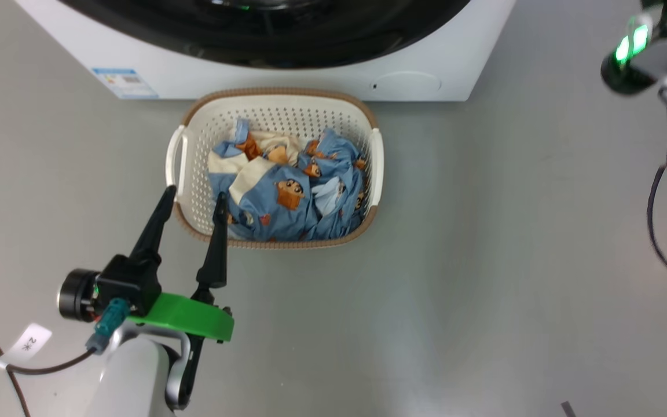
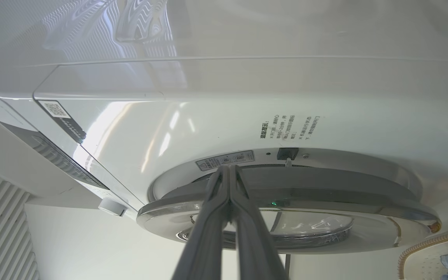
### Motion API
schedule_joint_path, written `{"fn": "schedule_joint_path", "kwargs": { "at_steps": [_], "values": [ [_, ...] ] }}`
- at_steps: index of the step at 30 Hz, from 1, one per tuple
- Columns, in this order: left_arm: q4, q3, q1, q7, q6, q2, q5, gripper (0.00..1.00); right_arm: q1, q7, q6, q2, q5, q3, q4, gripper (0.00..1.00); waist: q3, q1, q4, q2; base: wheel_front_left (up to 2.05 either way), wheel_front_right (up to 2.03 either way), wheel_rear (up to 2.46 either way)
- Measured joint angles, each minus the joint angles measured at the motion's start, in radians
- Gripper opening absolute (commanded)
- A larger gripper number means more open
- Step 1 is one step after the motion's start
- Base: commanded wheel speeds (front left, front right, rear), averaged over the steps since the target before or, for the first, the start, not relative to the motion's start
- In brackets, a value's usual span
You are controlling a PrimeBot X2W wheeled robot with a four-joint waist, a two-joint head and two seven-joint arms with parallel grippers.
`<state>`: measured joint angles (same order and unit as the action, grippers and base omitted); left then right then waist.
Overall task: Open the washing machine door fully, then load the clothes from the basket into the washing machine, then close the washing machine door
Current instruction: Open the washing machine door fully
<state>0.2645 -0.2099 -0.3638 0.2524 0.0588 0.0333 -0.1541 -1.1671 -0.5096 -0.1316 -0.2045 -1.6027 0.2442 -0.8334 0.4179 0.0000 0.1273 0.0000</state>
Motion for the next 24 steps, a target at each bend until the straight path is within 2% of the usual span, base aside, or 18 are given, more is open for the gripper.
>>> {"fn": "schedule_joint_path", "kwargs": {
  "at_steps": [17, 24],
  "values": [
    [-0.002, -0.073, -0.064, 0.000, -0.003, -0.003, -0.036, 1.00, -0.338, -0.026, 0.000, -0.046, 0.128, -0.132, -0.244, 0.00, 0.094, 0.0000, 0.084, 0.0000, 0.00, 0.00, 0.00],
    [-0.004, -0.089, -0.078, 0.000, -0.012, -0.003, -0.052, 1.00, -0.415, -0.026, 0.002, -0.052, 0.178, -0.166, -0.329, 0.00, 0.111, 0.0000, 0.107, 0.0000, 0.00, 0.00, 0.00]
  ]
}}
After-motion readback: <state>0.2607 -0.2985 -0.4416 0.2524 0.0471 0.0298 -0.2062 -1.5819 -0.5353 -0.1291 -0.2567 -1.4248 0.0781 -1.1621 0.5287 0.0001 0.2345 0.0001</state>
